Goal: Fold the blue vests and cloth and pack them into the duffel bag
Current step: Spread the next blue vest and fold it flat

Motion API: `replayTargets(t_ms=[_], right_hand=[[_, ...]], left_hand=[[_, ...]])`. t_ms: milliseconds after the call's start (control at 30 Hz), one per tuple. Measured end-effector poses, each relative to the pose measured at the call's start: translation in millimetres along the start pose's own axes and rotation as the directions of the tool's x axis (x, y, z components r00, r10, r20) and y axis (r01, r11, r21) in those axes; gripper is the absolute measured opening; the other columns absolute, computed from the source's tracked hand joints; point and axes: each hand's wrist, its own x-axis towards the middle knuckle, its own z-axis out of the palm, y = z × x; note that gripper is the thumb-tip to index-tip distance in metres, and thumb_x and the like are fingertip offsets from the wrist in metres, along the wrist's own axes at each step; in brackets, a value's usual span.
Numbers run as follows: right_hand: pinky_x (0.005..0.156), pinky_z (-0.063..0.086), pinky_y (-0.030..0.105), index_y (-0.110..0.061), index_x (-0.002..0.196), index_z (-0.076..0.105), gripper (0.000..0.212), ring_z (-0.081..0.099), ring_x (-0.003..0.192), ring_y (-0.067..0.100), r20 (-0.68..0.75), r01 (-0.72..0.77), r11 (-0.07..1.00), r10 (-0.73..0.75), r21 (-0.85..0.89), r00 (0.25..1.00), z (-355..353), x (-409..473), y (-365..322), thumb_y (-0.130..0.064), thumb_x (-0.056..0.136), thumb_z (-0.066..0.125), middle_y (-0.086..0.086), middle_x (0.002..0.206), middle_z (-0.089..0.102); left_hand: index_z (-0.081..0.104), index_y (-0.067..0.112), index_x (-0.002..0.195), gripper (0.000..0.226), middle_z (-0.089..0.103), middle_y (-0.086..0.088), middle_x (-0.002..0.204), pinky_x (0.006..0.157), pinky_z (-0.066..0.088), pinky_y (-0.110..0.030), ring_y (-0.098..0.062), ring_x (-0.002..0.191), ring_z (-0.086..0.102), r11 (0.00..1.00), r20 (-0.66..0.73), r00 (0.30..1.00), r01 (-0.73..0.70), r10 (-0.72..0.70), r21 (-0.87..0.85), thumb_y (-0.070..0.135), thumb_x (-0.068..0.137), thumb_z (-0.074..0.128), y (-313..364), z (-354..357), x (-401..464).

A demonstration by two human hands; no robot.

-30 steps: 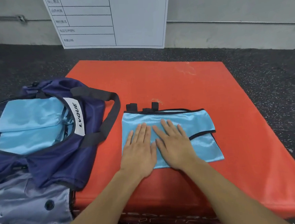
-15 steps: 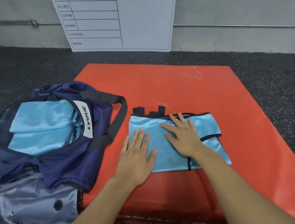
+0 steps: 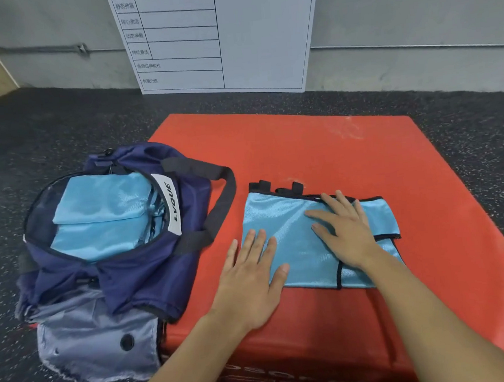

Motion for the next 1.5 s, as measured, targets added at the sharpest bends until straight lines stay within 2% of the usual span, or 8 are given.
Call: replayTargets(t_ms=[267,467,567,933,1033,1200,1367,1500], right_hand=[[0.126,-0.010,0.046,-0.050,0.155,0.028,0.049,-0.008,0.157,0.018,0.099,-0.047,0.996,0.055,-0.078,0.994,0.0,-0.9,-4.9,-0.054,0.106,0.028,-0.008,0.171,0.008],[0.126,-0.008,0.044,-0.048,0.143,0.050,0.039,-0.002,0.158,0.017,-0.003,0.011,1.000,-0.011,0.017,1.000,-0.1,0.6,-2.8,-0.047,0.106,0.040,-0.006,0.168,0.022],[0.126,-0.008,0.044,-0.051,0.135,0.055,0.033,-0.002,0.157,0.015,0.033,0.046,0.994,-0.050,0.102,0.998,0.5,2.6,-3.8,-0.048,0.105,0.044,-0.004,0.169,0.020],[0.126,-0.006,0.051,-0.042,0.157,0.027,0.047,-0.006,0.157,0.017,0.114,0.000,0.998,0.006,-0.056,0.993,7.4,8.8,-19.5,-0.040,0.110,0.024,-0.011,0.169,0.013],[0.126,-0.003,0.053,-0.035,0.159,0.025,0.050,-0.003,0.158,0.019,0.066,-0.075,0.993,0.081,-0.087,0.995,7.1,10.2,-17.1,-0.041,0.109,0.024,-0.012,0.169,0.016],[0.126,0.001,0.051,-0.028,0.161,0.022,0.058,0.003,0.157,0.024,-0.022,-0.362,0.927,0.362,-0.102,0.932,-2.9,6.9,5.0,-0.047,0.107,0.023,-0.004,0.170,0.016],[0.125,0.010,0.046,-0.045,0.148,0.047,0.049,0.019,0.154,0.022,-0.086,-0.363,0.931,0.365,0.033,0.927,-35.1,-5.6,38.2,-0.057,0.104,0.031,0.000,0.164,0.032],[0.125,0.005,0.045,-0.038,0.156,0.035,0.055,0.014,0.156,0.022,0.024,-0.339,0.935,0.343,-0.108,0.939,-33.1,-32.6,66.4,-0.057,0.105,0.029,0.001,0.168,0.024]], left_hand=[[0.004,0.027,0.162,0.084,-0.005,0.006,0.169,0.124,-0.012,-0.041,-0.007,0.153,-0.019,1.000,0.027,1.000,0.002,-0.001,-0.005,0.063,0.088,-0.011,7.7,2.3,6.8],[0.008,0.027,0.162,0.083,-0.002,0.005,0.170,0.124,-0.012,-0.041,-0.008,0.153,-0.016,1.000,0.018,1.000,-0.005,0.005,-0.017,0.063,0.089,-0.008,12.1,3.3,8.8],[0.007,0.026,0.162,0.084,-0.003,0.006,0.170,0.124,-0.011,-0.041,-0.008,0.153,-0.017,1.000,0.026,1.000,-0.006,0.006,-0.008,0.063,0.088,-0.009,11.3,4.3,9.5],[0.008,0.027,0.162,0.082,-0.006,0.005,0.170,0.125,-0.011,-0.042,-0.008,0.153,-0.018,1.000,0.005,1.000,-0.001,0.001,0.017,0.063,0.090,-0.009,13.4,7.8,12.4],[0.012,0.025,0.162,0.081,-0.004,0.004,0.170,0.124,-0.010,-0.042,-0.009,0.153,-0.016,1.000,-0.028,1.000,-0.003,0.003,0.017,0.063,0.092,-0.004,12.2,7.3,10.3],[0.023,0.025,0.160,0.074,0.004,0.001,0.170,0.124,-0.006,-0.044,-0.012,0.155,-0.011,1.000,-0.096,0.995,-0.005,0.006,0.010,0.060,0.098,0.006,9.2,4.2,9.9],[0.023,0.037,0.159,0.068,0.004,-0.003,0.170,0.125,-0.009,-0.042,-0.015,0.155,-0.010,1.000,-0.076,0.997,0.015,-0.014,0.017,0.060,0.098,0.005,5.7,2.6,11.1],[0.025,0.040,0.157,0.069,0.016,-0.007,0.168,0.126,-0.007,-0.043,-0.019,0.156,-0.001,0.999,-0.060,0.998,0.037,-0.038,-0.004,0.062,0.096,0.002,8.0,4.3,14.7]])
